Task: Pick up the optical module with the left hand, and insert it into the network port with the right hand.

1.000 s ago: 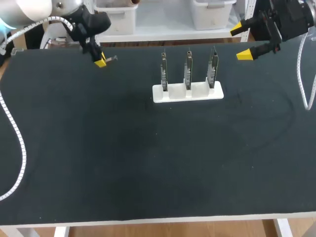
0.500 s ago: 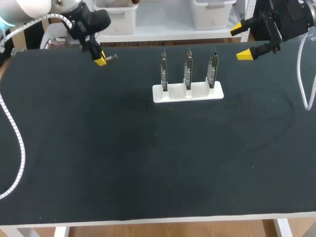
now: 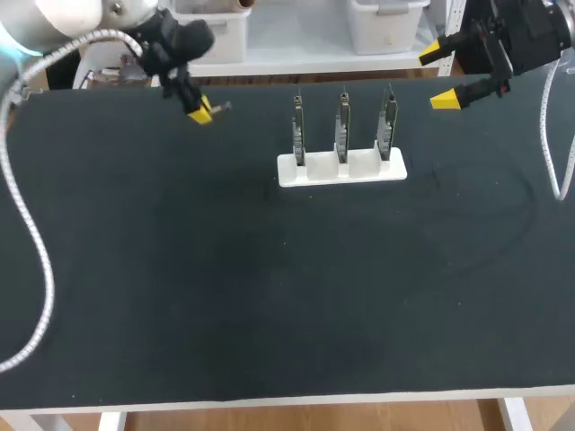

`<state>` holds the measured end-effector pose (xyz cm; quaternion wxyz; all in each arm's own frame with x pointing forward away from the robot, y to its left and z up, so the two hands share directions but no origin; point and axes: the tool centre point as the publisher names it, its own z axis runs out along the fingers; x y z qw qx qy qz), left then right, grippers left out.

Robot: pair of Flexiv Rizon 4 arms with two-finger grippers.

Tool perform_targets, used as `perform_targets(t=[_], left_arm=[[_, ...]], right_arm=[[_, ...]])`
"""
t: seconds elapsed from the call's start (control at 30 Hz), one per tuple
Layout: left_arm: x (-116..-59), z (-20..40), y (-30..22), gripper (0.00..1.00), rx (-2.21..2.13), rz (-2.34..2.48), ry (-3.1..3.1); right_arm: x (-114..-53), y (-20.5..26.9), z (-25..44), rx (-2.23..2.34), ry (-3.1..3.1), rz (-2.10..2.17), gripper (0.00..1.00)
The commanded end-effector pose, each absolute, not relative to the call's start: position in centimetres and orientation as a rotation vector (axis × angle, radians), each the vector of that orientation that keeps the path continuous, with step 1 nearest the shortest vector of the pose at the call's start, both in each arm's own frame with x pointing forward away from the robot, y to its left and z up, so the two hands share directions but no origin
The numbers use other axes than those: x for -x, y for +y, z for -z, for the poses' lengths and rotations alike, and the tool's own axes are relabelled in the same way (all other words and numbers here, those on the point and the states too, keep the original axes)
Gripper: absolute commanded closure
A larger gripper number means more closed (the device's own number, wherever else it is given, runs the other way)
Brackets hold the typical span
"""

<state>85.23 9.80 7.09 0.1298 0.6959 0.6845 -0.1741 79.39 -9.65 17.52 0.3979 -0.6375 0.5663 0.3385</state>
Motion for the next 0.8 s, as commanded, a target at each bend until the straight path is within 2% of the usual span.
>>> perform_targets(t=[0.03,0.37,0.8], left_arm=[[-85.9,-4.7,8.4,1.0,-2.014,0.632,1.898],[-85.4,-8.4,8.3,1.0,-2.016,0.55,1.831],[-85.2,-10.5,5.7,1.0,-1.866,0.582,1.561]], right_arm=[[-79.2,-9.6,-17.6,1.613,1.436,-0.853,0.0],[-79.2,-9.6,-17.6,1.613,1.436,-0.853,0.0],[-79.2,-9.6,-17.6,1.613,1.436,-0.853,0.0]])
